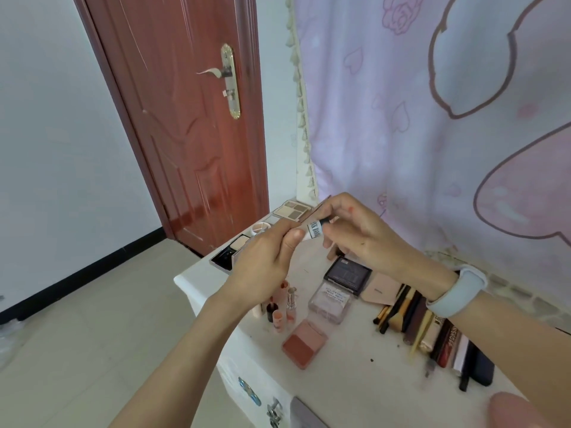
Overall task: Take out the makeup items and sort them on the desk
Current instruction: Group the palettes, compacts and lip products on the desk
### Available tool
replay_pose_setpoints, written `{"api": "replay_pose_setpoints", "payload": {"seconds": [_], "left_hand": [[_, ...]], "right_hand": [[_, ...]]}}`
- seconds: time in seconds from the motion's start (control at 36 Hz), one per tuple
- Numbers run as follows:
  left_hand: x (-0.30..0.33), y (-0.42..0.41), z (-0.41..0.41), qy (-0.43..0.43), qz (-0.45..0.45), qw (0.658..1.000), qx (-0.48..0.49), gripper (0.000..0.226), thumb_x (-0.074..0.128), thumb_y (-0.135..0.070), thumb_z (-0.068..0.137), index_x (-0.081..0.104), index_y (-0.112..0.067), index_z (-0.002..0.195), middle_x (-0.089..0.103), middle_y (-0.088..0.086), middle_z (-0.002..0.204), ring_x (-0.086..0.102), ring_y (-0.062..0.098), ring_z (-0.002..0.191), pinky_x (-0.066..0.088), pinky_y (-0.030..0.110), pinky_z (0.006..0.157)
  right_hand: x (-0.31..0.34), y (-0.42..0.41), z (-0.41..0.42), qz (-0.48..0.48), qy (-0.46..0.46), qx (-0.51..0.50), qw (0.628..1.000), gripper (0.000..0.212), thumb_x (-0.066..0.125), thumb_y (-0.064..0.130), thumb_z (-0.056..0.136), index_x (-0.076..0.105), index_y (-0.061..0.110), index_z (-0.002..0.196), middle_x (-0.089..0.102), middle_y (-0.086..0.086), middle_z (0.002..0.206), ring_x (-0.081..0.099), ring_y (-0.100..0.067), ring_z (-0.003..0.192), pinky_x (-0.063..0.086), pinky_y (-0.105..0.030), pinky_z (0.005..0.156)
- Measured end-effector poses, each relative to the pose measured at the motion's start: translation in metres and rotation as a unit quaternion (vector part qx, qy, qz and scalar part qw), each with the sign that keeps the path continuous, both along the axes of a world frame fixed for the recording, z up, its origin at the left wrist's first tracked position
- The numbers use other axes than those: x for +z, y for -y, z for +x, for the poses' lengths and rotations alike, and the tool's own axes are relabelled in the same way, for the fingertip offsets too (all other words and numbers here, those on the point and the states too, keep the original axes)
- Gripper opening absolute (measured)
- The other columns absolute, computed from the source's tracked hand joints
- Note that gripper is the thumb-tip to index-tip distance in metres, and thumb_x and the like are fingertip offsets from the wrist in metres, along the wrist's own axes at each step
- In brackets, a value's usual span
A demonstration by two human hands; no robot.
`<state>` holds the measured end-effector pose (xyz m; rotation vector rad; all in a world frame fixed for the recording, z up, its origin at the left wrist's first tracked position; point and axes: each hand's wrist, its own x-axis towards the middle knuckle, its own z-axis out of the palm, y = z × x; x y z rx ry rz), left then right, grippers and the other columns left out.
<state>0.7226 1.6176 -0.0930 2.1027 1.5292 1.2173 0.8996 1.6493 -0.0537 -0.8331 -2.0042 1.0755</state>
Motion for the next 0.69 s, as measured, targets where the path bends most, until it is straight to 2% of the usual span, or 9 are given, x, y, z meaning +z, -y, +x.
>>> {"api": "replay_pose_setpoints", "payload": {"seconds": [0.06, 0.14, 0.19, 0.25, 0.33, 0.44, 0.5, 0.56, 0.69], "left_hand": [[0.0, 0.0, -0.003, -0.036, 0.003, 0.999, -0.002, 0.054, 0.024, -0.058, 0.089, 0.057, -0.017, 0.1, 0.053, -0.005, 0.067, 0.052, 0.014, 0.063, 0.047, 0.043, 0.065], [-0.003, -0.001, -0.003, -0.09, 0.021, 0.996, -0.004, 0.064, 0.016, -0.068, 0.086, 0.056, -0.021, 0.1, 0.059, -0.001, 0.074, 0.054, 0.02, 0.066, 0.046, 0.04, 0.065], [-0.007, -0.003, -0.005, -0.114, 0.026, 0.993, -0.002, 0.07, 0.01, -0.073, 0.085, 0.055, -0.021, 0.099, 0.06, 0.0, 0.077, 0.056, 0.025, 0.07, 0.045, 0.039, 0.067], [-0.01, -0.006, -0.008, -0.114, 0.021, 0.993, -0.003, 0.066, 0.012, -0.069, 0.086, 0.054, -0.02, 0.098, 0.06, 0.0, 0.078, 0.056, 0.024, 0.071, 0.044, 0.039, 0.067], [-0.011, -0.009, -0.014, -0.09, 0.003, 0.996, -0.012, 0.058, 0.016, -0.065, 0.087, 0.053, -0.022, 0.099, 0.06, -0.004, 0.086, 0.057, 0.021, 0.077, 0.048, 0.044, 0.07], [-0.007, -0.013, -0.018, -0.081, -0.019, 0.996, -0.033, 0.048, 0.027, -0.059, 0.09, 0.055, -0.023, 0.103, 0.063, -0.002, 0.087, 0.061, 0.017, 0.076, 0.049, 0.043, 0.07], [-0.003, -0.016, -0.018, -0.091, -0.026, 0.995, -0.038, 0.044, 0.033, -0.052, 0.091, 0.057, -0.021, 0.109, 0.062, -0.008, 0.085, 0.056, 0.008, 0.073, 0.048, 0.038, 0.071], [0.0, -0.02, -0.02, -0.111, -0.039, 0.992, -0.049, 0.04, 0.038, -0.049, 0.093, 0.058, -0.018, 0.11, 0.057, -0.012, 0.079, 0.051, 0.002, 0.068, 0.045, 0.035, 0.069], [0.001, -0.028, -0.023, -0.167, -0.105, 0.977, -0.078, 0.021, 0.046, -0.033, 0.097, 0.057, -0.019, 0.107, 0.06, -0.008, 0.082, 0.059, 0.015, 0.078, 0.047, 0.038, 0.073]], "right_hand": [[0.002, -0.003, -0.001, -0.036, 0.018, -0.04, 0.998, 0.023, 0.039, 0.038, 0.098, 0.05, 0.018, 0.099, 0.066, -0.01, 0.081, 0.057, -0.033, 0.066, 0.043, -0.03, 0.06], [0.0, -0.007, -0.005, -0.071, 0.045, -0.05, 0.995, 0.04, 0.03, 0.042, 0.099, 0.056, 0.013, 0.093, 0.065, -0.005, 0.059, 0.055, -0.017, 0.049, 0.039, -0.021, 0.05], [-0.007, -0.009, -0.007, -0.043, 0.069, -0.05, 0.995, 0.025, 0.04, 0.03, 0.099, 0.058, 0.014, 0.092, 0.063, -0.001, 0.06, 0.054, -0.011, 0.049, 0.04, -0.02, 0.052], [-0.011, -0.011, -0.005, -0.016, 0.076, -0.029, 0.997, 0.011, 0.049, 0.018, 0.096, 0.056, 0.019, 0.104, 0.061, 0.002, 0.078, 0.056, -0.005, 0.06, 0.043, -0.019, 0.06], [-0.013, -0.015, 0.0, -0.032, 0.063, 0.008, 0.997, 0.034, 0.054, 0.008, 0.092, 0.048, 0.027, 0.12, 0.054, 0.002, 0.104, 0.057, -0.007, 0.082, 0.05, -0.029, 0.073], [-0.008, -0.018, -0.001, -0.018, 0.122, -0.008, 0.992, 0.023, 0.042, 0.026, 0.098, 0.057, 0.018, 0.114, 0.064, 0.01, 0.083, 0.059, -0.004, 0.065, 0.047, -0.02, 0.061], [-0.01, -0.022, -0.002, 0.008, 0.172, -0.014, 0.985, 0.026, 0.041, 0.026, 0.099, 0.063, 0.012, 0.1, 0.065, 0.01, 0.076, 0.061, -0.011, 0.068, 0.05, -0.027, 0.07], [-0.012, -0.026, -0.002, 0.019, 0.191, -0.002, 0.981, 0.015, 0.048, 0.023, 0.096, 0.062, 0.022, 0.091, 0.065, 0.009, 0.079, 0.062, -0.012, 0.073, 0.049, -0.026, 0.074], [-0.018, -0.032, 0.003, 0.097, 0.259, 0.004, 0.961, 0.009, 0.057, 0.022, 0.092, 0.053, 0.026, 0.1, 0.052, 0.021, 0.081, 0.048, 0.007, 0.074, 0.033, -0.011, 0.066]]}}
